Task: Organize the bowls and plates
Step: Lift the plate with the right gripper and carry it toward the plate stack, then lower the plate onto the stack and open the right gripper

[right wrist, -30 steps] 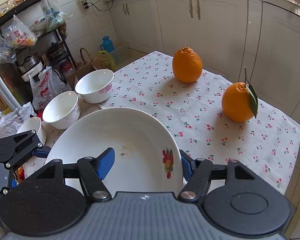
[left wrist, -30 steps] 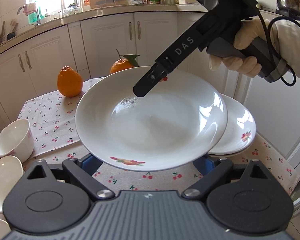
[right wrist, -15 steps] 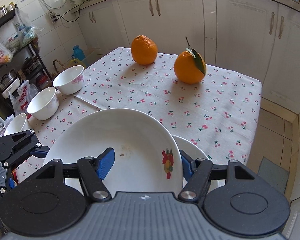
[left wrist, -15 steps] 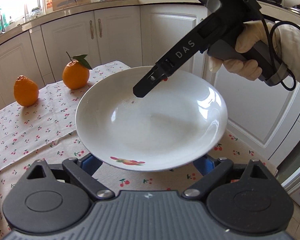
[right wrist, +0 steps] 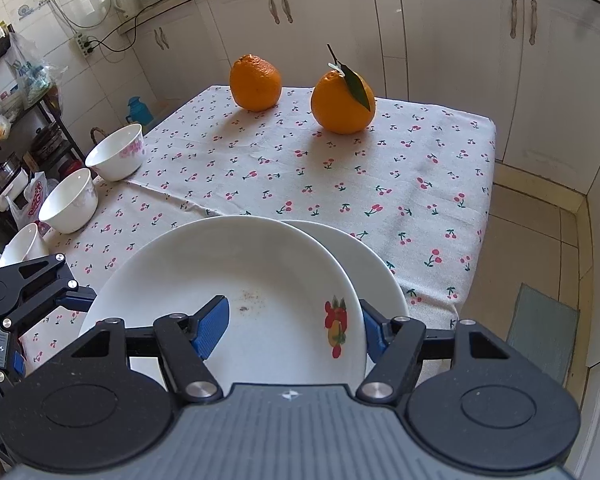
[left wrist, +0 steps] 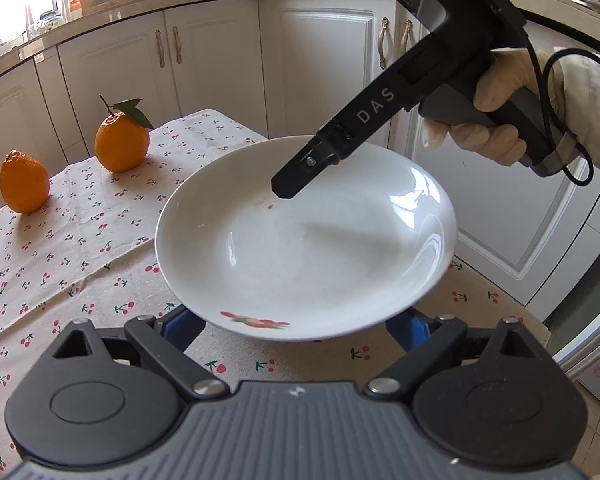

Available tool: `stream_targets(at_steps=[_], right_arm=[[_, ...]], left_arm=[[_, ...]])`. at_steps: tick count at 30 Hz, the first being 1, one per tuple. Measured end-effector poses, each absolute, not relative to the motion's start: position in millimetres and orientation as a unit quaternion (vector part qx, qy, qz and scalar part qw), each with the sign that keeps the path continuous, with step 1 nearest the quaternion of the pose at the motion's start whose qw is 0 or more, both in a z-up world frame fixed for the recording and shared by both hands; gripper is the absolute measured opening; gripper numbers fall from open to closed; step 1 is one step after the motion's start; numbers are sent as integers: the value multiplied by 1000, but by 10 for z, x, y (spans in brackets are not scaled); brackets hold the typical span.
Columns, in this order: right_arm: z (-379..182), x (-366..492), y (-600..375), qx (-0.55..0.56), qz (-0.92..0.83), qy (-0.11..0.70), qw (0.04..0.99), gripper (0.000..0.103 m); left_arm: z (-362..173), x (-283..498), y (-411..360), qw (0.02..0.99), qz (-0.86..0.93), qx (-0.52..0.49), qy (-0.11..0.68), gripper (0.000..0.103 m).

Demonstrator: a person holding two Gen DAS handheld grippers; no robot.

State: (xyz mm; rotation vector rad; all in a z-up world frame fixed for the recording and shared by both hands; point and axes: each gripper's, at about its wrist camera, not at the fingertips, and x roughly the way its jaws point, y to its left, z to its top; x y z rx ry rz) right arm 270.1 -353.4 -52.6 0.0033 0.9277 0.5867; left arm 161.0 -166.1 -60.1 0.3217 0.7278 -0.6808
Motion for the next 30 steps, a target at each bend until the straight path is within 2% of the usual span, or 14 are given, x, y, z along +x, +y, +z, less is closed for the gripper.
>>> stream_targets(at_steps=[30], right_arm=[[-577,2670,-3715,4,259,448,856,73]], left_arm=[[-667,1795,-1661,856,-335,144,367,95]])
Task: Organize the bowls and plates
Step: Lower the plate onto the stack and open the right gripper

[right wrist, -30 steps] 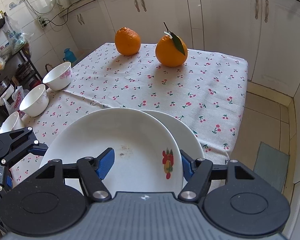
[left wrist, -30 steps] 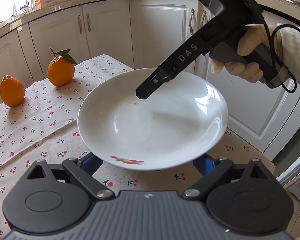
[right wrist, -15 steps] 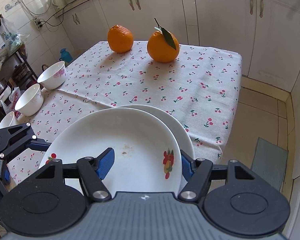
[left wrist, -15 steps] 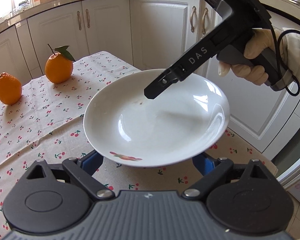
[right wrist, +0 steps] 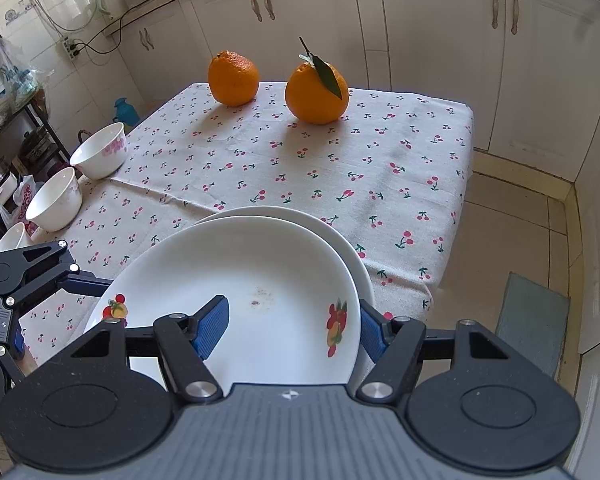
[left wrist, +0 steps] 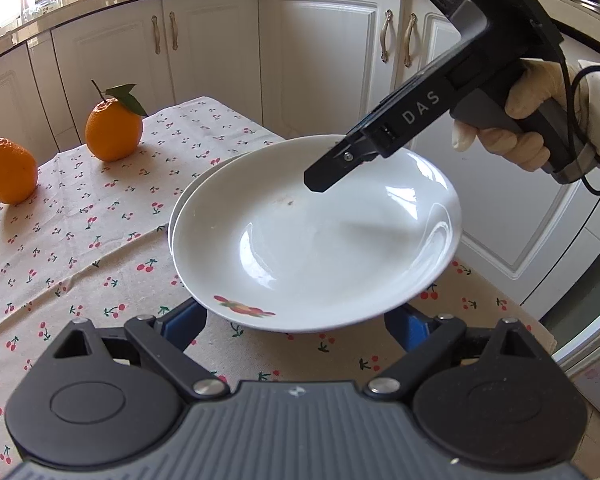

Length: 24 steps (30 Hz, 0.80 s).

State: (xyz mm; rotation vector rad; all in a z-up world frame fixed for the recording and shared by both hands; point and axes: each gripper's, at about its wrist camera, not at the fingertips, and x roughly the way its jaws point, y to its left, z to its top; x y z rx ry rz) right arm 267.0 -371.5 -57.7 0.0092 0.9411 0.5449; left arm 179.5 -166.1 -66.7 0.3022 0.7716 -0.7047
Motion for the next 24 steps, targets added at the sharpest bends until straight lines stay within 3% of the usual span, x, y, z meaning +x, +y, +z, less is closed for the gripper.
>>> stream_targets(at_steps=[15,24], right_arm=[[-529,2552,-3751,-3,239,446,862,74],[-553,2484,-3689,-27,223,451,864,81]], left_arm=[[-696,1808,-1661,854,-338,145,367,96],[-692,1765,-1644,856,-339,151,360,96]])
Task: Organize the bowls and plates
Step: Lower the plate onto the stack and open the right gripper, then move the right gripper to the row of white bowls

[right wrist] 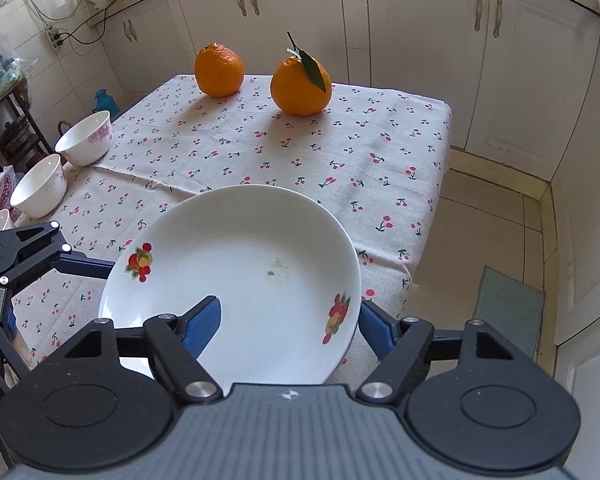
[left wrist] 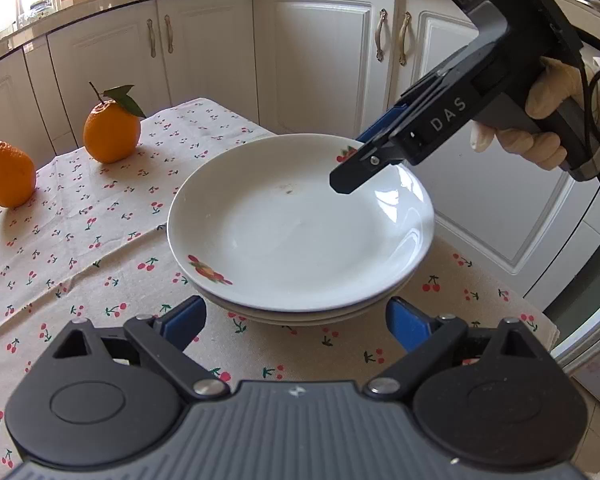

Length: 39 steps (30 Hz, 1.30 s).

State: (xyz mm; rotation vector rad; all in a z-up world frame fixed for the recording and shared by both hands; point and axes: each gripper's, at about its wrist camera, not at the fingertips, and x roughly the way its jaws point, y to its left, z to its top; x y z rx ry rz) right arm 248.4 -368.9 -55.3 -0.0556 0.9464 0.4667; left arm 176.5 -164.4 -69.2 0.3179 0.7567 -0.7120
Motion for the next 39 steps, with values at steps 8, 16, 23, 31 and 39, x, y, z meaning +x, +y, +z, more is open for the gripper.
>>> stream_targets(at_steps=[8,16,23,31,39], right_arm=[[-298,2247,-3488,-55,207,402,890,103],[-175,1931,-3123,-52,164,366,915,103],[-233,1588,-2720,-68,136,332,931,103],[-273,1311,-2352,-36,132,312,940,103],[-193,1321,-1823,-61,175,304,934,103]], left_arm=[[-609,1656,-1538,865,-343,151,334,97],[-462,1495,-1299,881,-329,156,301,98],[-362,1336,-945,891,-313,153,292,98],[-319,1117,-414,905,-276,148,288,98],[-232,876,125,922,-234,127,281,101]])
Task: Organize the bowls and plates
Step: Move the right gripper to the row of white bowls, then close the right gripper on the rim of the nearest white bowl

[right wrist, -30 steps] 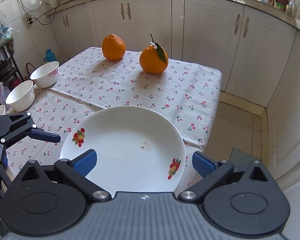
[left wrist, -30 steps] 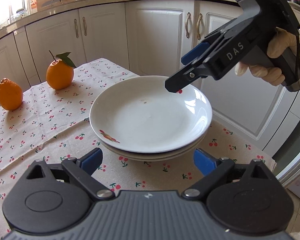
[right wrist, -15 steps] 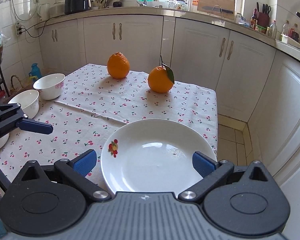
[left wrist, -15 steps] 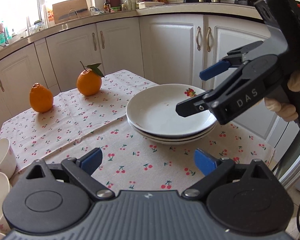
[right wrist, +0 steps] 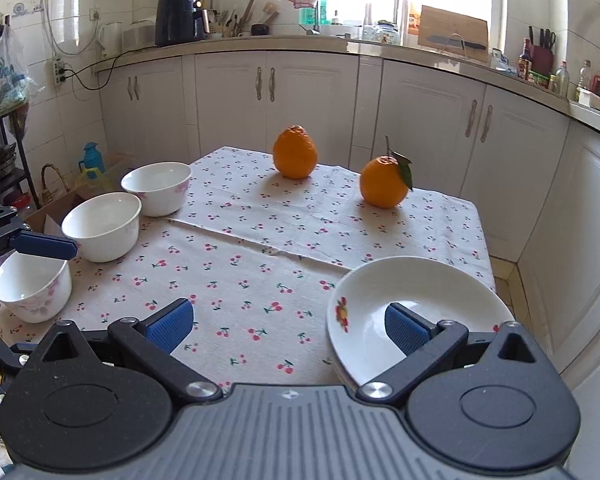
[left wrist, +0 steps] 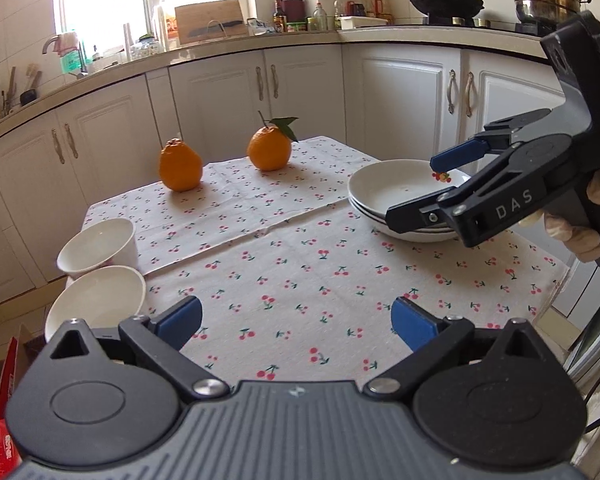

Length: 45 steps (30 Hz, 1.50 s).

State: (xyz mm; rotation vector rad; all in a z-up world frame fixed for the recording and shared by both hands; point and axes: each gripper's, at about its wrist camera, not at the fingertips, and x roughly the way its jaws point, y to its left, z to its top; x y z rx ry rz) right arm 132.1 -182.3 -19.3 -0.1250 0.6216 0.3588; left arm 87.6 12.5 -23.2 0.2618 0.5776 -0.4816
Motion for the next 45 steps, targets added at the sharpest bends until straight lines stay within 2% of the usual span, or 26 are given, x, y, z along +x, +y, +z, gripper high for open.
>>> stream_targets(at_steps=[16,28,31,35,38,43,45], right_arm=[[-84,1398,-612,-110,322,299,891,103],[-259,1540,-32,-104,400,331,848,102],[-313,1590,63,-101,410,339,840,99],[-400,1678,155,-94,420,359,828,89],[-462,1744,198,-89,424,370,822,85],[-555,1851,238,-78,426,387,814,76],[-578,1879,246,-72,427,392,812,73]], left_arm=[[-394,476,1170,946,-123,95,284,101],[-647,574,1432,940,-133,86,302,100],[-680,603,1453,939,-143,83,302,100],[-713,638,1467,937,-151,80,305,98],[-708,650,1481,936,-158,75,305,97],[-727,679,1478,934,-163,74,308,92],[-726,689,1478,934,-163,72,309,86]])
